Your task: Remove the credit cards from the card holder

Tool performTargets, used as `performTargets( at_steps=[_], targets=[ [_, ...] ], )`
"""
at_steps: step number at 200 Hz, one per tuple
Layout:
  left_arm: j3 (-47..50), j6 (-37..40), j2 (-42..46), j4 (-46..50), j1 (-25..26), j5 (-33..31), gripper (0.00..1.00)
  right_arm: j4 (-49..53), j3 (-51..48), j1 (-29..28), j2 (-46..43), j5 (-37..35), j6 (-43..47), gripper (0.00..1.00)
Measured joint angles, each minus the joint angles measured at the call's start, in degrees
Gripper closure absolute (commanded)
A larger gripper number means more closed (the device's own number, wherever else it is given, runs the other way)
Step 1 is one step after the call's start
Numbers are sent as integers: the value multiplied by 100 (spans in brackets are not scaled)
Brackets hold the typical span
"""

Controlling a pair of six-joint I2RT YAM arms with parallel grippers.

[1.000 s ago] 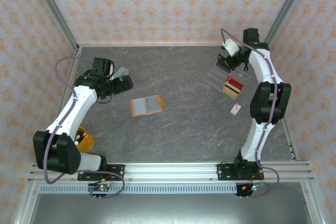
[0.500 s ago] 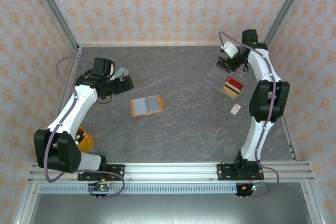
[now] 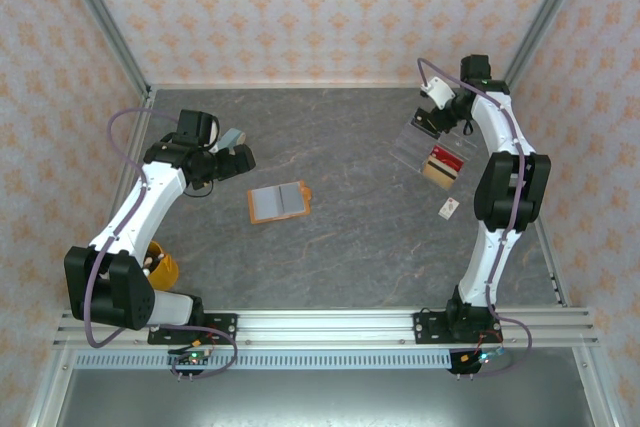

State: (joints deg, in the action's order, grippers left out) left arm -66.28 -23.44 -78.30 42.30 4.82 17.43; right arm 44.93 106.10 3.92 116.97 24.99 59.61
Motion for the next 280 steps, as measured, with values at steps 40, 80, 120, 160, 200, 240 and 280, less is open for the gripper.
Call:
performTargets(
  at_steps=[40,80,120,160,200,240,280],
  targets=[
    [0,0,0,-11,0,26,0,-98,-4,0,-42,7,-262,77],
    [0,-2,0,-15,0,63,0,-177,-164,0,-535,225,-1150,72],
    [7,-26,0,-52,0,179,0,-820,-1397,-116,-1596,765,-2573,70],
    [308,-249,2,-439,0,710,4,-1502,-2734,-1228,-2227,789,-4188,72],
    [726,-557,-96,-802,7,1086,10,-2079,-3211,-2396,-2218,745,-5976,74],
    [1049,-828,-293,-1113,83,1196,12,-2811,-3484,-3462,-1749,739,-7396,72],
    [1204,-999,-507,-1368,177,1182,27,-3244,-3484,-4247,-1095,345,-8452,71]
  ],
)
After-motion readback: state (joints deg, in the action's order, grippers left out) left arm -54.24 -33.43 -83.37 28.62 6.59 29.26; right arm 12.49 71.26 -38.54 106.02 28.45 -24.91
